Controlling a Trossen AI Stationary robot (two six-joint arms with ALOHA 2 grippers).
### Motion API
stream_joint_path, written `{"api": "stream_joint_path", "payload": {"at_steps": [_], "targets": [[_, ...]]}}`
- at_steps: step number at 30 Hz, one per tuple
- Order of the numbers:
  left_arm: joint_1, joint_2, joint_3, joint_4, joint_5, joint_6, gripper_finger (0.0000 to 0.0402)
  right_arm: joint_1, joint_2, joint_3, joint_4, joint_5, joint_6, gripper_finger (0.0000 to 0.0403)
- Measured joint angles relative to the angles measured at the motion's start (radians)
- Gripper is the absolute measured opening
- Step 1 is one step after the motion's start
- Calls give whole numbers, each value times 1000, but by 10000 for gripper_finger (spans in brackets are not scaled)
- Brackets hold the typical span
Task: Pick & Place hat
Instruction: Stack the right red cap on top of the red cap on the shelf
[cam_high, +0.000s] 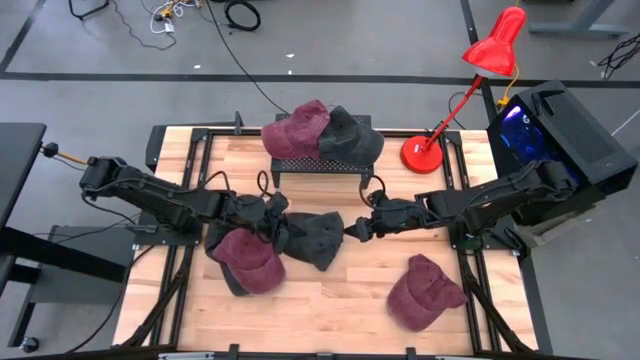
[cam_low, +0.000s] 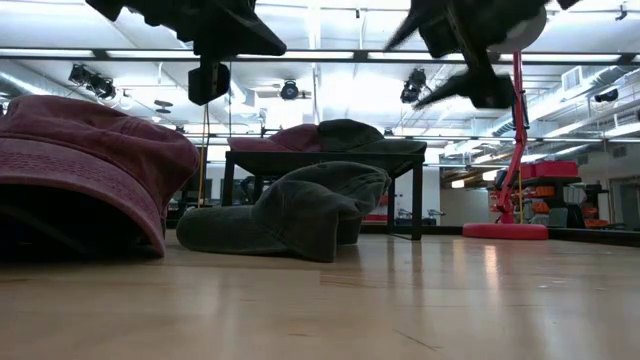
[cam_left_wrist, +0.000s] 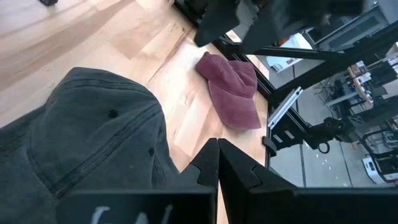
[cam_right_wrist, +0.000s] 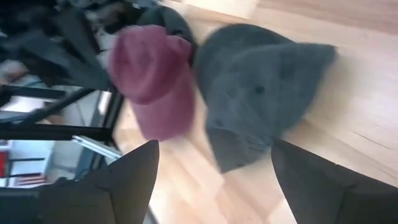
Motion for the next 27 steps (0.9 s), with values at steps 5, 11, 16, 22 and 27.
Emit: {"api": "stream_joint_path", "payload": {"at_steps": [5, 11, 16, 22, 27], "targets": [[0, 0, 0, 23, 0, 0, 10, 0, 0, -77, 40, 0, 40, 311], [0, 0, 0, 80, -4, 1, 11, -17, 0, -226, 259, -21, 101, 311], [0, 0, 0, 115, -17, 1, 11, -36, 6, -326, 422, -24, 144, 311], [0, 0, 0, 126, -30, 1, 12, -54, 12, -343, 441, -24, 143, 311], [0, 0, 0, 134, -30, 1, 12, -54, 69, -342, 521, -26, 144, 311]]}}
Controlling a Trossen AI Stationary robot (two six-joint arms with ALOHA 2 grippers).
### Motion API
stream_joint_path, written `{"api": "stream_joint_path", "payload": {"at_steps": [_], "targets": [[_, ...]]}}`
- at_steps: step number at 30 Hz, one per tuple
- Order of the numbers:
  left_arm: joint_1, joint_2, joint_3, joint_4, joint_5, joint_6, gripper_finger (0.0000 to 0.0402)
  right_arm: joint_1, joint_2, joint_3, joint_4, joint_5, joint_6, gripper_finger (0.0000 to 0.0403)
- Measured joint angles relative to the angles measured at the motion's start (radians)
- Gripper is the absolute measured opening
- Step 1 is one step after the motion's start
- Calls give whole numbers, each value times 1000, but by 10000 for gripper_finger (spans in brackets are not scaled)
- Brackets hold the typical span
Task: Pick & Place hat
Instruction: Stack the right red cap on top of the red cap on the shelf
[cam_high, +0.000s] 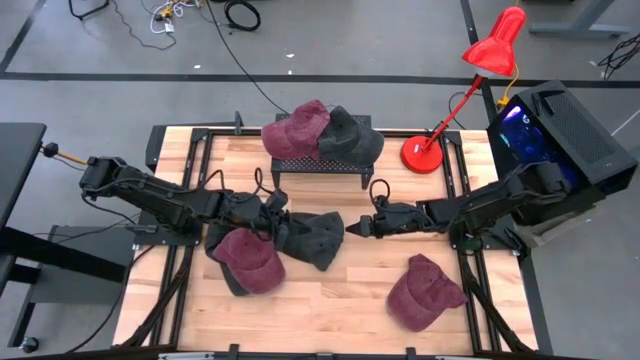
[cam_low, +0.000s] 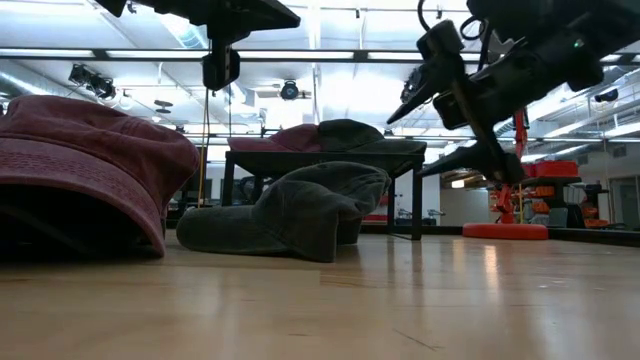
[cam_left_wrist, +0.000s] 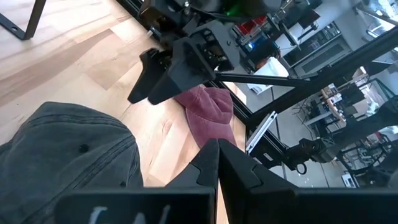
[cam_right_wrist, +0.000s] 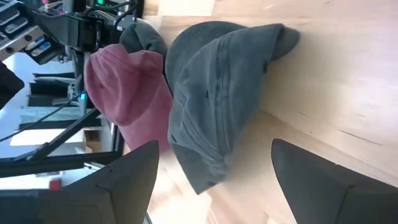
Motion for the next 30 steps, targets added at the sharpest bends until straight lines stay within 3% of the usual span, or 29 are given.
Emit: {"api": "stream_joint_path", "payload": {"at_steps": [6, 12, 30], "targets": [[0, 0, 0, 2, -4, 0, 12, 0, 92, 0, 139, 0, 16, 311], [0, 0, 0, 2, -4, 2, 12, 15, 113, 0, 125, -95, -19, 311], [0, 0, 0, 1, -3, 53, 12, 27, 106, 2, 111, -76, -36, 260]]}}
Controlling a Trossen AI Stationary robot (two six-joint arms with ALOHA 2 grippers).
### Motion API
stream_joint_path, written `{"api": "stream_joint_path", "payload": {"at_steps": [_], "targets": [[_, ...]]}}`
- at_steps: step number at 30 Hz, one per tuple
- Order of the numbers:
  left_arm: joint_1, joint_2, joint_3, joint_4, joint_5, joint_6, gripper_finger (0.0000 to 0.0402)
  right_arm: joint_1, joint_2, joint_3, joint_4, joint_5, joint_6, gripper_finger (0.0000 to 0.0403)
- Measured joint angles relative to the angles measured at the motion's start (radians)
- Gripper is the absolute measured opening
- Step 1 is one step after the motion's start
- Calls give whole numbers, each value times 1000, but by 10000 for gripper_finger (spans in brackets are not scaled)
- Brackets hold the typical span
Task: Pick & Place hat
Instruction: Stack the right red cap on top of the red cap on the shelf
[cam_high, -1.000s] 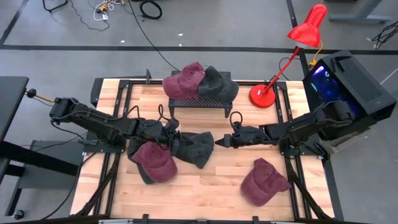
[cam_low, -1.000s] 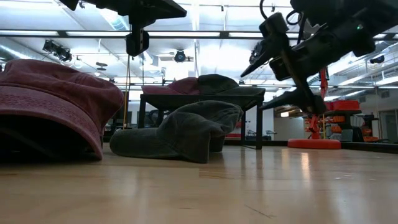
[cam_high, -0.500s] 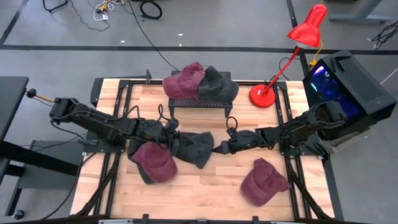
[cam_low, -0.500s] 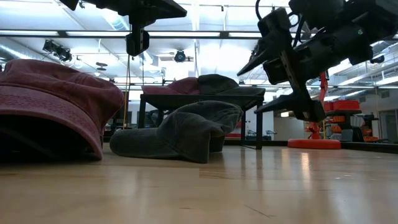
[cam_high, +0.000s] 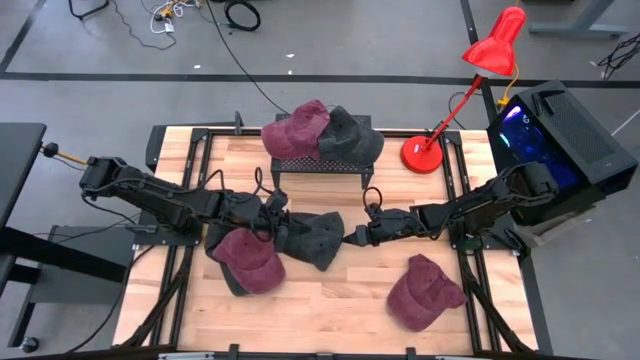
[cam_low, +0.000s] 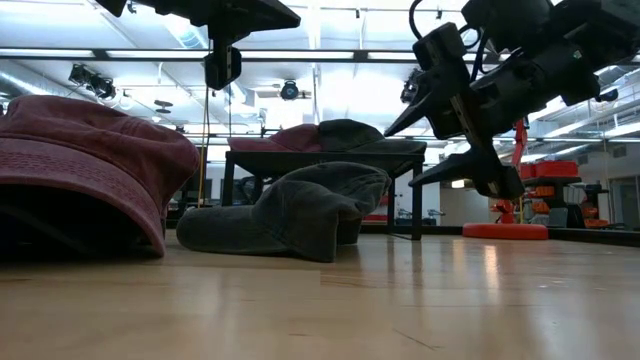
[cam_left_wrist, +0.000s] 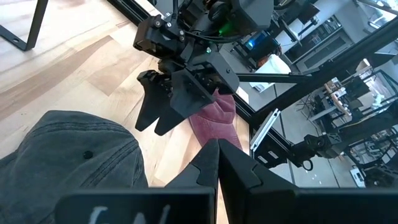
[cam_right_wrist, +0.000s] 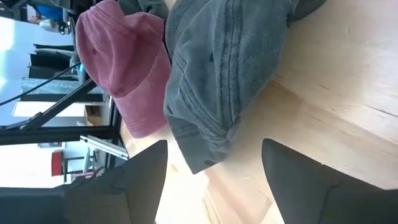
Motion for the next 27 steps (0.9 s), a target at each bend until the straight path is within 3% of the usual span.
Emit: {"api": "stream_joint_path", "payload": {"at_steps": [7, 11, 18, 23, 27], "targets": [[0, 0, 0, 0, 0, 0, 12, 1, 0, 0, 4, -54, -5, 260], [0, 0, 0, 0, 0, 0, 12, 22, -11, 0, 95, -110, -45, 261], [0, 0, 0, 0, 18, 0, 12, 76, -101, 73, 92, -129, -112, 261], [0, 0, 0, 0, 19, 0, 12, 119, -193, 184, -123, -133, -175, 257], [0, 0, 0, 1, 19, 0, 12, 147, -245, 324, -500, -130, -230, 248]]}}
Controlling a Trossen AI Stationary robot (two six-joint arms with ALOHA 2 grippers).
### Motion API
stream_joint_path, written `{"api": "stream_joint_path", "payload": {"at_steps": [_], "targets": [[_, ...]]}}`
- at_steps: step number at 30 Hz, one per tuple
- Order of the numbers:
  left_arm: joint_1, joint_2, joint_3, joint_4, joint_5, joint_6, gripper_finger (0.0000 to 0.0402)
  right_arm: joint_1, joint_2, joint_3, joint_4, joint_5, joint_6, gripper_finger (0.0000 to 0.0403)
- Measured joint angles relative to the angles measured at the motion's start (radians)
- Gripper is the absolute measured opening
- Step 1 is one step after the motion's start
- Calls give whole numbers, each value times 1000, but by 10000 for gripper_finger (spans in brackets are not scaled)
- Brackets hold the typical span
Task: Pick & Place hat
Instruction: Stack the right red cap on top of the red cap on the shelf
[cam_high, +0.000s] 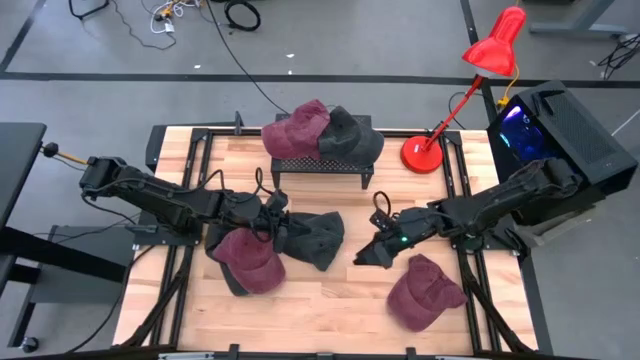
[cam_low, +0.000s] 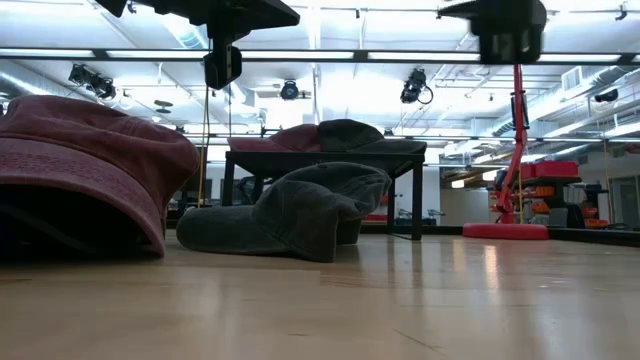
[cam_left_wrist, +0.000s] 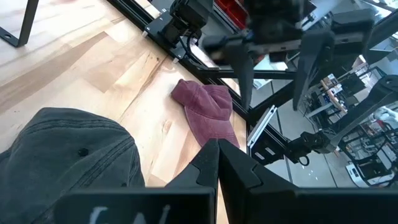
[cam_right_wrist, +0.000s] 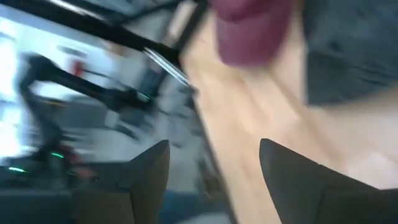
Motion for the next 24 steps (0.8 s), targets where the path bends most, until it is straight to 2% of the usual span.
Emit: {"api": "stream_joint_path", "payload": {"at_steps": [4, 6, 16, 24], "targets": [[0, 0, 0, 0, 0, 1, 12, 33, -12, 148, -375, 54, -53, 237], [0, 0, 0, 0, 0, 1, 12, 52, -12, 197, -497, 68, -57, 234], [0, 0, 0, -1, 1, 2, 12, 187, -11, 218, -803, -20, 119, 231], [0, 0, 0, -1, 1, 48, 12, 324, -2, 218, -1022, -31, 260, 231]]}}
